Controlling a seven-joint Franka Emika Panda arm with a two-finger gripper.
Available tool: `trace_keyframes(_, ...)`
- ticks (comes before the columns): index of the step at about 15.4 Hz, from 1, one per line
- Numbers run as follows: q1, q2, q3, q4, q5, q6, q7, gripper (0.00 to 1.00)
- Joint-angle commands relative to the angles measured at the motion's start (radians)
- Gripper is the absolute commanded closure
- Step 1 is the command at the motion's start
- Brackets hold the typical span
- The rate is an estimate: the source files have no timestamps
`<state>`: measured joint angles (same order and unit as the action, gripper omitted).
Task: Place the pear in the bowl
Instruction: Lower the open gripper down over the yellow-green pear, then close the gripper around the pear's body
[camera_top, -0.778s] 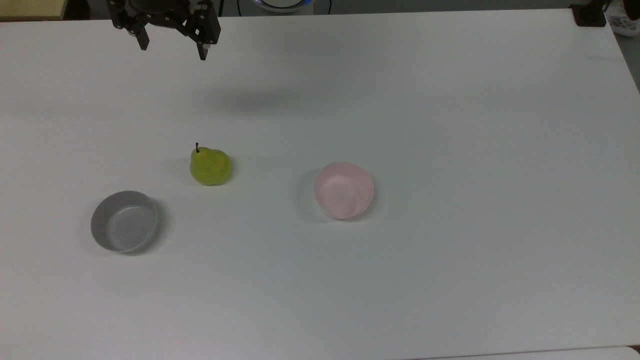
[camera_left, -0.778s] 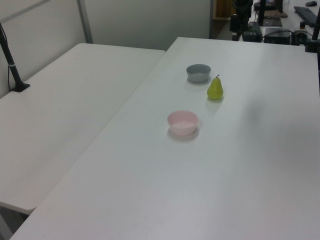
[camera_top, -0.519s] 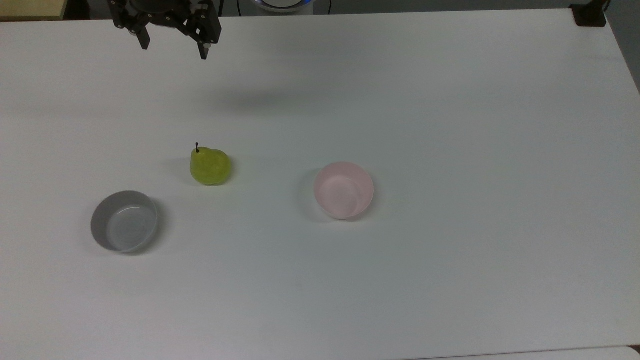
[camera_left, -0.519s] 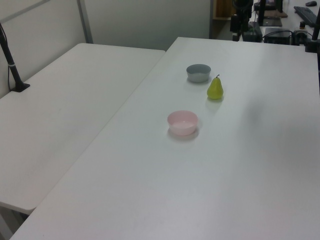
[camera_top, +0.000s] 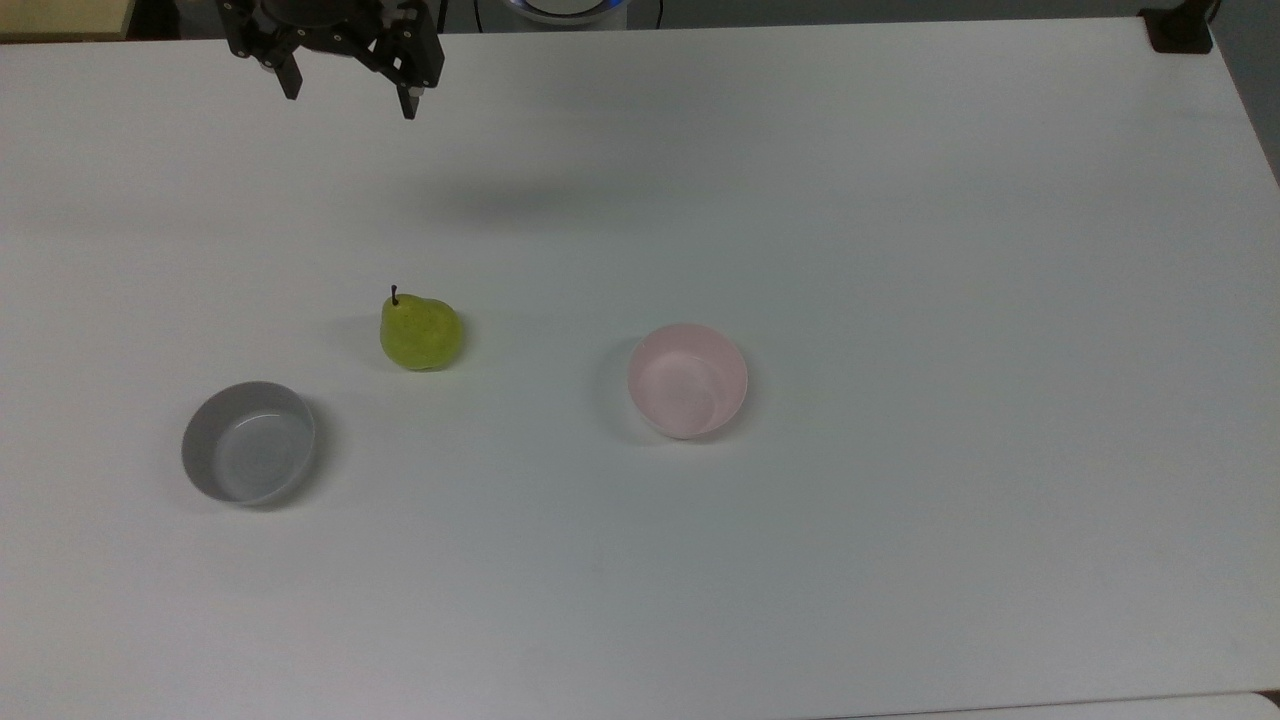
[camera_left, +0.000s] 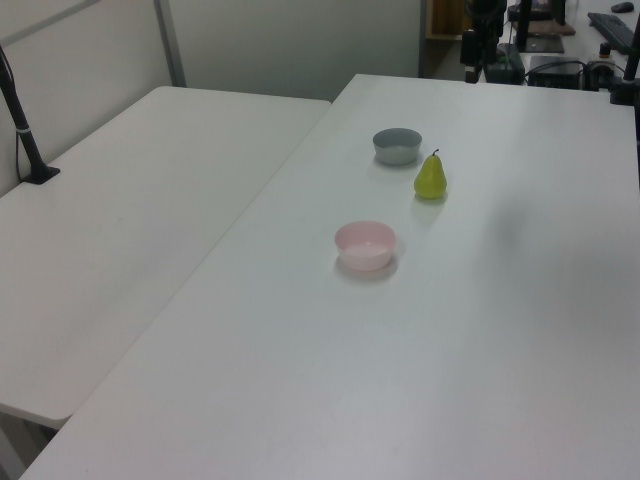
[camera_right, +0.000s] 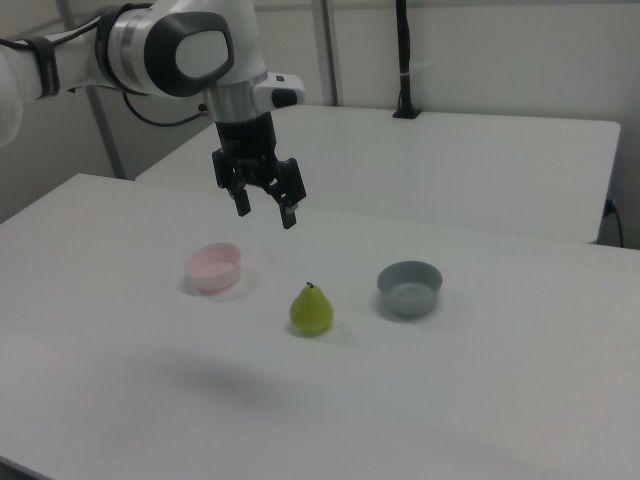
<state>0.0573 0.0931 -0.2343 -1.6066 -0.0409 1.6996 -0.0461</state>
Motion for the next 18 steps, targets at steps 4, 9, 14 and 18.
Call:
trace_keyframes(4,-0.034,0.115,-0.003,0.086,0.059,0.006,-0.031,0.0)
trace_keyframes(9,-0.039,0.252,-0.007,0.129,0.05,0.07,-0.093,0.0)
trace_keyframes(14,-0.008,0.388,-0.008,0.126,0.049,0.202,-0.101,0.0)
trace_keyframes(18,-0.002,0.439,-0.007,0.116,0.047,0.256,-0.115,0.0)
